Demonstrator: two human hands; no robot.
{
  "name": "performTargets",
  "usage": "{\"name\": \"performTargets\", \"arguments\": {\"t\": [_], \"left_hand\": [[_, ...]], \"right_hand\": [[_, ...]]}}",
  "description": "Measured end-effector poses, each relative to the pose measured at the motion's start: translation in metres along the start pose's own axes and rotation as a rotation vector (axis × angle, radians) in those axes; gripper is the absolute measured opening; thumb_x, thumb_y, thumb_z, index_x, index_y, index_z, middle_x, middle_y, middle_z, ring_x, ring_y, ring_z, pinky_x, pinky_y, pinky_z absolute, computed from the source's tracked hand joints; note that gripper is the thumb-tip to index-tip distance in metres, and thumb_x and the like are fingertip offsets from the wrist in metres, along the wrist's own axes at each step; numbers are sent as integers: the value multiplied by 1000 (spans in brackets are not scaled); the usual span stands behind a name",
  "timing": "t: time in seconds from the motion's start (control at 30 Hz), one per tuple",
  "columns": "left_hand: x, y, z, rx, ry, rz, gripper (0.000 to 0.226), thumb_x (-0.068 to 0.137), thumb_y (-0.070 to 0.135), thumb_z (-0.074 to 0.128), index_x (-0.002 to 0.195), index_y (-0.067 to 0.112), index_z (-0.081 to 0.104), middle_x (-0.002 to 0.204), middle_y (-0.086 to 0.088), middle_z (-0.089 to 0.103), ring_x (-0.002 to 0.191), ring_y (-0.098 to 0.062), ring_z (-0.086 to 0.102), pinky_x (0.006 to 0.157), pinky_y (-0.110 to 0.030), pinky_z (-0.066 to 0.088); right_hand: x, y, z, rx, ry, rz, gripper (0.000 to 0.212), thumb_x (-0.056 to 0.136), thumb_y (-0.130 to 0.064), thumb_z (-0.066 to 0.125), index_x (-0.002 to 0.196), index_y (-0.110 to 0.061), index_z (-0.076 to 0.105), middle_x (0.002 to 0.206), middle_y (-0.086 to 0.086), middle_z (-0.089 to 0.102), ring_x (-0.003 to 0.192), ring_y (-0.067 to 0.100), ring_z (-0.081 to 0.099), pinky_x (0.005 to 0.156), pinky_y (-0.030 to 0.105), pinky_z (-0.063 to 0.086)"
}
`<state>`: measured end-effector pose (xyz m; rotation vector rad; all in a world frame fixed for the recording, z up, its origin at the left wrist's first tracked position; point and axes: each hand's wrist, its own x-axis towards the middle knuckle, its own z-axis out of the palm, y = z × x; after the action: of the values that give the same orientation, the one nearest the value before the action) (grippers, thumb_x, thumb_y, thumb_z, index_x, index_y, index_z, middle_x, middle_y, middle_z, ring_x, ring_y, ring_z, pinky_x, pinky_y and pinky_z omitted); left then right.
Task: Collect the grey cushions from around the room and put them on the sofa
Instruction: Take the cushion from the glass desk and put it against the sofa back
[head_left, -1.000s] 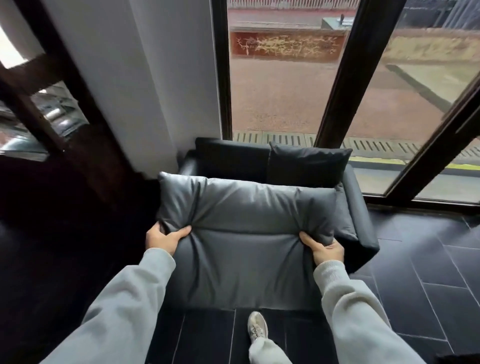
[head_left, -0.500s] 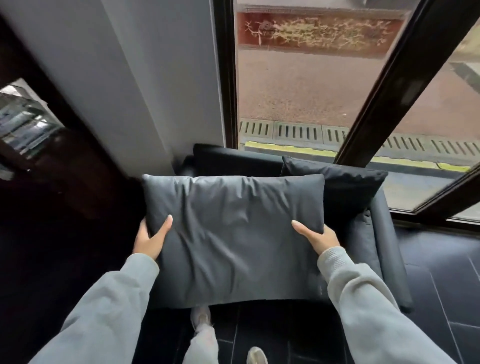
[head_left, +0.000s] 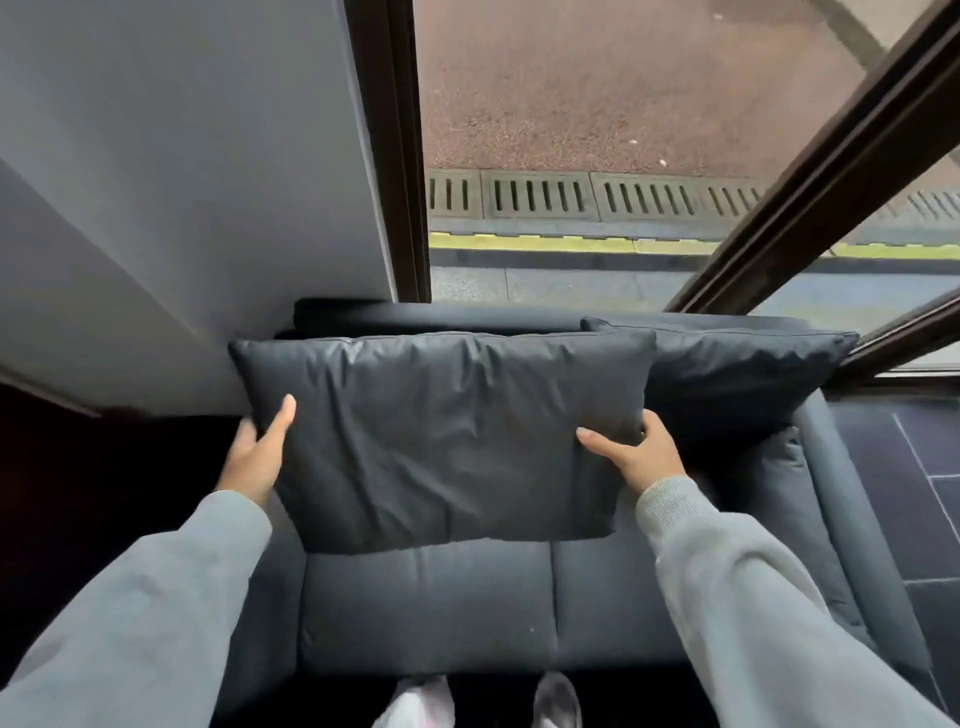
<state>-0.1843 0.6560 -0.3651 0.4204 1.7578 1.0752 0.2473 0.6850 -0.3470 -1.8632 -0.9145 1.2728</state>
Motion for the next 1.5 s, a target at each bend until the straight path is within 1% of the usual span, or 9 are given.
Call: {"name": "performTargets", "arguments": {"t": [0.1, 0.27, 0.43, 0.57, 0.7, 1.0, 1.2, 1.37, 1.5], "left_hand": [[70, 2, 16, 29, -15, -70, 125, 49, 99, 62, 155, 37, 36, 154, 14, 47, 140, -14, 47, 117, -46, 36], [148, -10, 35, 139, -33, -98, 130, 42, 103, 56, 155, 43, 33, 157, 19, 43, 140, -13, 45, 114, -52, 36], [186, -26, 42, 229, -95, -96, 102, 63, 87, 60, 153, 55, 24, 159, 17, 38, 139, -20, 44, 88, -49, 51], [201, -18, 52, 140, -88, -80, 96, 63, 81, 68, 148, 55, 32, 144, 26, 44, 128, -16, 46, 81, -51, 57], [206, -10, 65, 92, -48, 18, 50, 82, 68, 65, 127, 51, 53, 135, 24, 58, 120, -9, 58, 89, -55, 55], [205, -21, 73, 22, 41, 123, 62, 79, 67, 65, 136, 43, 53, 140, 20, 58, 120, -5, 62, 90, -48, 58], [193, -41, 73, -175, 76, 210, 34, 87, 53, 69, 121, 48, 62, 125, 26, 67, 114, 1, 65, 92, -48, 57], [207, -39, 68, 7, 46, 147, 72, 79, 72, 63, 144, 46, 44, 146, 20, 54, 133, -10, 53, 110, -52, 44], [208, -25, 69, 232, 86, 96, 86, 81, 80, 49, 156, 45, 25, 159, 8, 41, 142, -23, 42, 117, -45, 33]], "right_hand": [[46, 9, 30, 1, -11, 22, 55, 72, -15, 94, 116, -16, 61, 106, -5, 72, 77, -9, 71, 59, 8, 52], [117, 20, 78, 141, -87, 52, 60, 76, -25, 91, 130, -20, 66, 121, -3, 76, 109, 11, 73, 87, 29, 56], [152, 35, 103, 174, -86, 215, 113, 59, -50, 92, 157, -37, 36, 153, -2, 48, 135, 14, 45, 112, 48, 37], [165, 31, 117, 153, -22, 191, 120, 63, -52, 94, 160, -38, 24, 165, 2, 32, 139, 14, 44, 112, 51, 42], [167, 17, 128, 202, -11, 154, 110, 63, -52, 93, 155, -39, 33, 144, -15, 59, 125, 8, 61, 109, 55, 44], [159, 37, 142, 319, 102, 73, 95, 87, -24, 83, 160, -35, 23, 156, 0, 41, 140, 12, 48, 99, 40, 54], [157, 44, 144, 356, 253, -1, 70, 91, -23, 80, 147, -33, 39, 137, 1, 51, 108, 0, 66, 79, 24, 61], [155, 58, 144, 219, 192, 8, 85, 94, -25, 76, 161, -32, 23, 145, 2, 41, 112, -8, 58, 80, 23, 60], [157, 45, 142, 15, 99, 45, 89, 97, -41, 69, 165, -36, 11, 167, -2, 30, 149, 14, 34, 120, 50, 36]]}}
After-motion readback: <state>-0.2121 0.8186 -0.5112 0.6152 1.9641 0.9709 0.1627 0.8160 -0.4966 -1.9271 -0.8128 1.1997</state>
